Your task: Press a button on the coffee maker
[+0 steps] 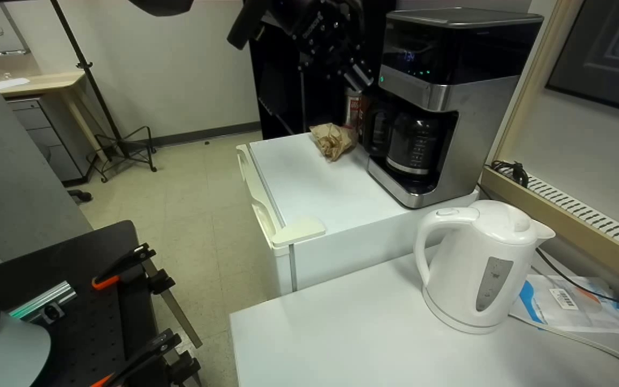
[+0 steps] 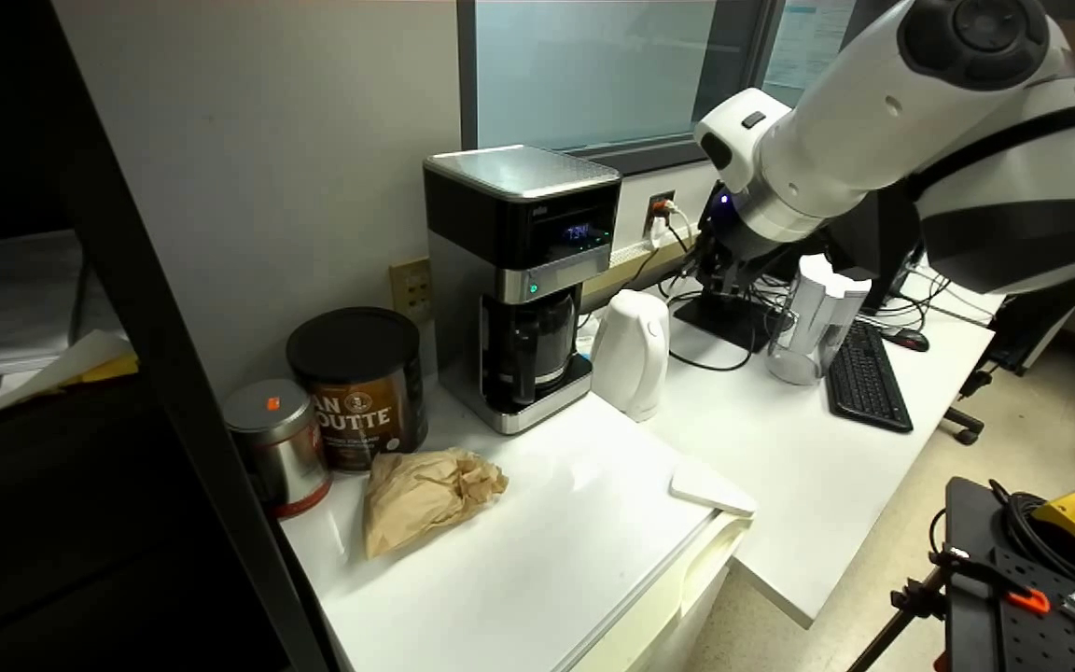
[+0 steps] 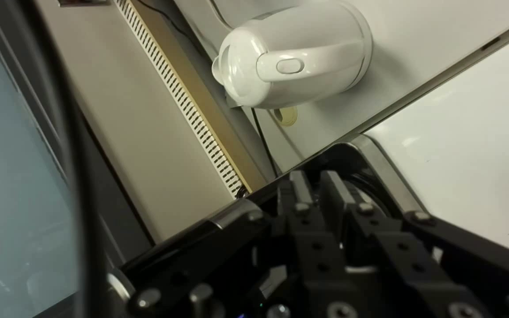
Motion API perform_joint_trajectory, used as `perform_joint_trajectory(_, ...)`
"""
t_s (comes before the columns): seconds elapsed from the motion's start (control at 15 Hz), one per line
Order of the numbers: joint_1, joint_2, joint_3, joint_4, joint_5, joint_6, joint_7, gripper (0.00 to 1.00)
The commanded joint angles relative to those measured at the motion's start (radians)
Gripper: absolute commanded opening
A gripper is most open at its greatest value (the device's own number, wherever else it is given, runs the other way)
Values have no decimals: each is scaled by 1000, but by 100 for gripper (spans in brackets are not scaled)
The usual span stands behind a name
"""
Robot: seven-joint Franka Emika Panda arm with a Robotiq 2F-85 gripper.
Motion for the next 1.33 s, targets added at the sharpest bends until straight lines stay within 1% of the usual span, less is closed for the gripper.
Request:
perform_joint_trajectory(0.0, 15, 86, -15, 85, -125, 34, 121, 0)
perform_joint_trajectory(0.2, 20, 137, -23, 133, -205, 40, 202, 0)
perform_joint_trajectory(0.4, 24, 180, -30, 172, -251, 44, 251, 0)
perform_joint_trajectory(0.93, 26, 255, -39, 242, -313, 74, 313, 0)
perform_joint_trajectory(1.27, 24, 280, -42, 267, -334, 101, 325, 0)
